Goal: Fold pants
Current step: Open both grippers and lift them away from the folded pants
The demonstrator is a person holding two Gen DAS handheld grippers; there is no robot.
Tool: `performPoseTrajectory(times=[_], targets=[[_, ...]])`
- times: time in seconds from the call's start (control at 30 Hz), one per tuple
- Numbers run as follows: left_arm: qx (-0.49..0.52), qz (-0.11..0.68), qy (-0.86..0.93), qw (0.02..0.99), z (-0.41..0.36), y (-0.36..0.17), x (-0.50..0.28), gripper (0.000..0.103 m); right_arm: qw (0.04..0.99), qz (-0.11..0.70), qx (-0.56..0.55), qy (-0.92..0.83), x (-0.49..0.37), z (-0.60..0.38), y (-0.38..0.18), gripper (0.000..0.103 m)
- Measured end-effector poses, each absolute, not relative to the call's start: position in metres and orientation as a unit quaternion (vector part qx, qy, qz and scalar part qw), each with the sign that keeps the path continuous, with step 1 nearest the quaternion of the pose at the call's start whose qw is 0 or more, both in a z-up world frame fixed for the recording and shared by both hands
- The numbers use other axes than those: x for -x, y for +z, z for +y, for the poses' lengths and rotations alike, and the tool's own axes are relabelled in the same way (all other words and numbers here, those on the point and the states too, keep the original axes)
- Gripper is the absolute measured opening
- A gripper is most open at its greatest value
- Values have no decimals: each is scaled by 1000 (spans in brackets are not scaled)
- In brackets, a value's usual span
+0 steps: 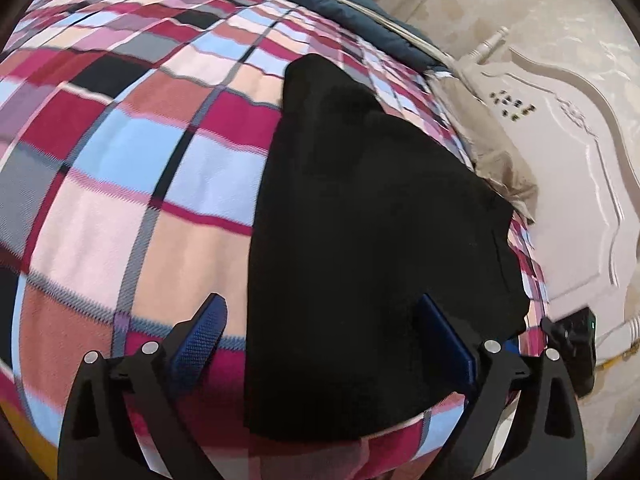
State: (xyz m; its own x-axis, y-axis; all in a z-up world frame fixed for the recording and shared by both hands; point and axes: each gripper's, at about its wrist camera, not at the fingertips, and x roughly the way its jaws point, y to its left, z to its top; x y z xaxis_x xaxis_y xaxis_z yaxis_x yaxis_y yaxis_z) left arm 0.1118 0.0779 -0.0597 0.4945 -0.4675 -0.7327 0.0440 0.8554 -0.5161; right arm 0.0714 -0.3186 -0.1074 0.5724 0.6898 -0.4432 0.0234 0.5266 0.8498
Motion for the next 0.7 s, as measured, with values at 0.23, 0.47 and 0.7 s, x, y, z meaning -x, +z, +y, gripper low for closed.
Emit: performPoseTrajectory(times=[0.23,0.47,0.7], targets=[[191,470,-111,855,74,-50,-88,95,794,415,-405,182,-51,-312,-104,86],[121,448,-78,882,63,-37,-67,95,814,420,-373,147,-39,-294,-101,91],[78,420,-60,902,48,-14,-33,95,840,430,-320,85,-29,-278,-92,91]])
